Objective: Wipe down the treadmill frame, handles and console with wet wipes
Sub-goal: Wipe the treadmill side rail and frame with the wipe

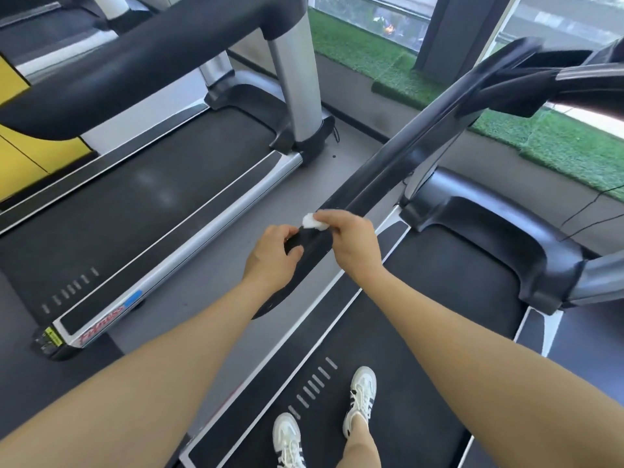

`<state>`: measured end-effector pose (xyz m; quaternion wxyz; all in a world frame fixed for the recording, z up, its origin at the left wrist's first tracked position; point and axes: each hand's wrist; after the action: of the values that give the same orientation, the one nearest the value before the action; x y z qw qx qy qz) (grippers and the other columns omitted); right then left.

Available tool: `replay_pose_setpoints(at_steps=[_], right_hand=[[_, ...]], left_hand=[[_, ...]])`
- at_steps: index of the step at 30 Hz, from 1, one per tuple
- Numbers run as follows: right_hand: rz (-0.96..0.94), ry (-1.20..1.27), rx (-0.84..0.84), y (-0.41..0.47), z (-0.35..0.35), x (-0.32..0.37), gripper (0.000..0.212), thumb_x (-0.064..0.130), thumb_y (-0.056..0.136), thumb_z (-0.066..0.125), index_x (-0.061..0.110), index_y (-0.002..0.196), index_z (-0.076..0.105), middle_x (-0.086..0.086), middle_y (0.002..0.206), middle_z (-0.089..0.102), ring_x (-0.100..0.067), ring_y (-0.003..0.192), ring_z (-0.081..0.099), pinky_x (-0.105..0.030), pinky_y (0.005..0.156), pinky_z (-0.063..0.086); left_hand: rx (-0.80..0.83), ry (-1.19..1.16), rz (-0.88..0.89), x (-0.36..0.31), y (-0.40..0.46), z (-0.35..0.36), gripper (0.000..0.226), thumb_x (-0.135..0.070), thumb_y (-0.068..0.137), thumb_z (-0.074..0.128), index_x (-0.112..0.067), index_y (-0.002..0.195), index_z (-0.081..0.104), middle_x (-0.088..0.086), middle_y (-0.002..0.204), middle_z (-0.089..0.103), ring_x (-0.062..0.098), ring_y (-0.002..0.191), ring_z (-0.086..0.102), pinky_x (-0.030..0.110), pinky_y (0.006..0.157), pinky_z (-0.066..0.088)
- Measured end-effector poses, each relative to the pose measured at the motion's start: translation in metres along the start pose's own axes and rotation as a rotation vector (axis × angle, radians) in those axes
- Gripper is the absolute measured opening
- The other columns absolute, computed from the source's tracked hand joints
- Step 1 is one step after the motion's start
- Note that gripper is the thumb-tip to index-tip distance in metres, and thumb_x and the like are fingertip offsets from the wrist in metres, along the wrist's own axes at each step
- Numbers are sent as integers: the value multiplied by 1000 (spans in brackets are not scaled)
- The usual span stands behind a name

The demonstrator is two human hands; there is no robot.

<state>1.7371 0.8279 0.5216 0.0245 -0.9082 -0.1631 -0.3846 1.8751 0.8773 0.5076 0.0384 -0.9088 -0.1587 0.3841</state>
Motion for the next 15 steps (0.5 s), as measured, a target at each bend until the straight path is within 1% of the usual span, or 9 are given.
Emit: replay_pose_setpoints(at_steps=[2,4,5,7,9,11,13,15], right_hand=[[25,23,-104,11,-11,-3,45,-8,90,40,15,116,68,1,120,64,-13,107,55,-22,89,44],[58,-87,-160,25,-18,-10,47,-10,89,40,16,116,68,1,121,63,-17,109,51,-22,80,40],[69,-165,-151,30,-18,-14,45,-10,90,41,14,117,67,1,123,60,-19,112,48,-23,76,38],[53,-284,-66,32,-13,-20,38,-5,90,44,10,117,66,-1,127,54,-21,115,43,-23,72,33],[-4,-328,-2,27,-4,-20,28,6,89,48,5,111,65,-3,128,49,-22,115,40,-22,72,31],[-38,-322,-19,25,0,-19,24,15,92,50,3,106,65,-4,126,50,-22,113,40,-21,73,31],[-34,-341,-43,30,0,-20,23,13,96,47,3,104,65,-5,120,53,-22,109,42,-22,72,34],[-33,-356,-78,35,3,-22,21,4,95,47,2,100,67,-6,110,56,-22,99,44,-25,71,38]], left_hand=[[-13,8,-9,0,3,1,28,-23,94,54,-20,122,55,-1,123,51,18,111,52,30,92,39],[-29,6,-13,1,7,3,28,-24,95,53,-19,122,55,-1,123,51,17,112,52,30,92,39],[-35,1,-15,0,9,4,28,-25,95,53,-19,122,56,-1,123,51,17,112,52,29,91,38],[-39,0,-19,0,11,7,27,-26,95,52,-19,121,56,-1,121,52,17,111,52,27,89,37],[-33,-20,-11,1,11,10,27,-27,95,52,-19,120,56,-2,116,51,17,109,52,28,90,38],[-38,-88,8,5,10,13,25,-24,95,54,-17,119,57,-4,111,48,16,109,51,26,92,38],[-42,-135,11,7,8,14,25,-23,95,54,-17,119,58,-5,110,47,14,108,50,24,93,36],[-40,-148,12,8,8,14,25,-23,95,54,-17,120,57,-4,112,47,13,107,49,23,94,36]])
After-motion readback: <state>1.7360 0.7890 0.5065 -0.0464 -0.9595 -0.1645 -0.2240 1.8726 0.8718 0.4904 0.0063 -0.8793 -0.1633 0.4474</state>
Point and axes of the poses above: each hand's wrist, its own y-axis towards the middle knuckle, its own z-axis out of the palm, x = y × z
